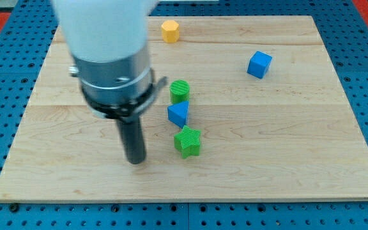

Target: Slide the blue triangle closer to the blue cube

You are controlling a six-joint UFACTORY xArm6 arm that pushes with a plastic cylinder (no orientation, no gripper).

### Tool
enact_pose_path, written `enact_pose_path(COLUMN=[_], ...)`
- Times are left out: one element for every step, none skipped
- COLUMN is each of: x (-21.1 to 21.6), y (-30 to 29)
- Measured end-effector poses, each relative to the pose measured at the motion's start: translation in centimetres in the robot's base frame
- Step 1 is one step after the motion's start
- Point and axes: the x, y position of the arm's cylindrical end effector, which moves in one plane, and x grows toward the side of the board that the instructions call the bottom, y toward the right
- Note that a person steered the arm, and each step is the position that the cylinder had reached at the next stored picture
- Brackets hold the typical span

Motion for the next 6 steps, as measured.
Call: enact_pose_path(x=[-3.2,-6.0,-7.9,-9.5,-11.6,-12.9], y=[3.4,7.4,7.6,7.6,10.7,17.4])
